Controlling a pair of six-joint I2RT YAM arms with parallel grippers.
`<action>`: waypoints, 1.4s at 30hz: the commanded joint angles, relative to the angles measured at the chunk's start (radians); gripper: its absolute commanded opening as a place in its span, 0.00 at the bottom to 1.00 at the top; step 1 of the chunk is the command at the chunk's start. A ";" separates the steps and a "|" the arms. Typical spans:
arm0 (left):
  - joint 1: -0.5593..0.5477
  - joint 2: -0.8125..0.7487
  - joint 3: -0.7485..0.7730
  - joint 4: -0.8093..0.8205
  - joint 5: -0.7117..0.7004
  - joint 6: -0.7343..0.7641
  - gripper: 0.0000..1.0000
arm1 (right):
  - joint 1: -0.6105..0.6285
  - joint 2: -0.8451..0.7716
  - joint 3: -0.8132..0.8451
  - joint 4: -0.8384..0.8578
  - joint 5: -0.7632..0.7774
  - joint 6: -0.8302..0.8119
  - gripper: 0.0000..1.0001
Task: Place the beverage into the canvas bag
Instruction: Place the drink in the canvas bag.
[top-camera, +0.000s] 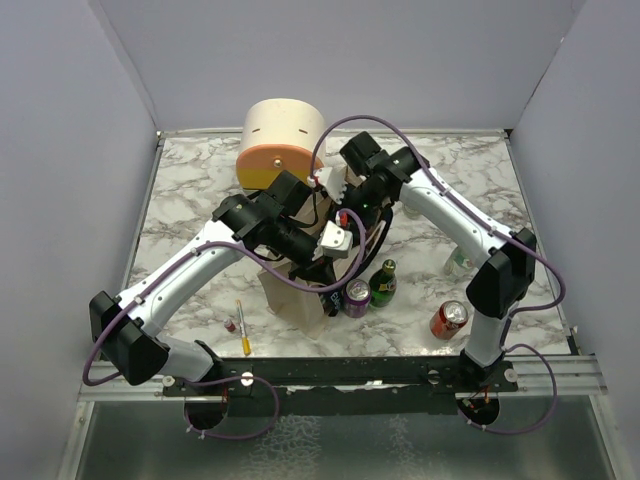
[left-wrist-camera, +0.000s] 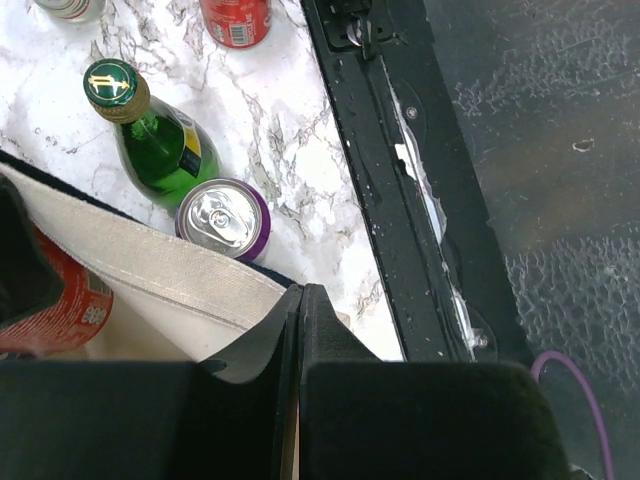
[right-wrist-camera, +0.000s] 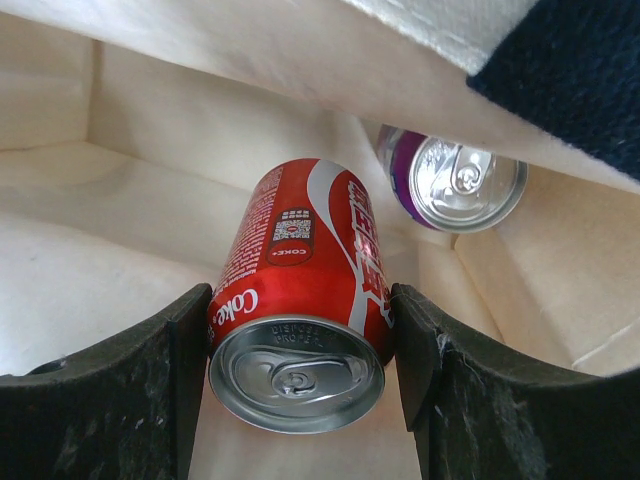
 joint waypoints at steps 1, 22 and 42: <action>-0.008 -0.017 0.005 0.003 0.007 0.037 0.00 | 0.007 -0.013 -0.028 -0.033 0.112 0.016 0.01; -0.006 -0.024 -0.020 0.002 -0.026 0.061 0.00 | -0.017 0.033 -0.100 0.102 0.237 0.051 0.01; 0.015 -0.013 -0.026 0.009 -0.016 0.067 0.00 | -0.017 0.013 -0.325 0.261 0.281 0.021 0.11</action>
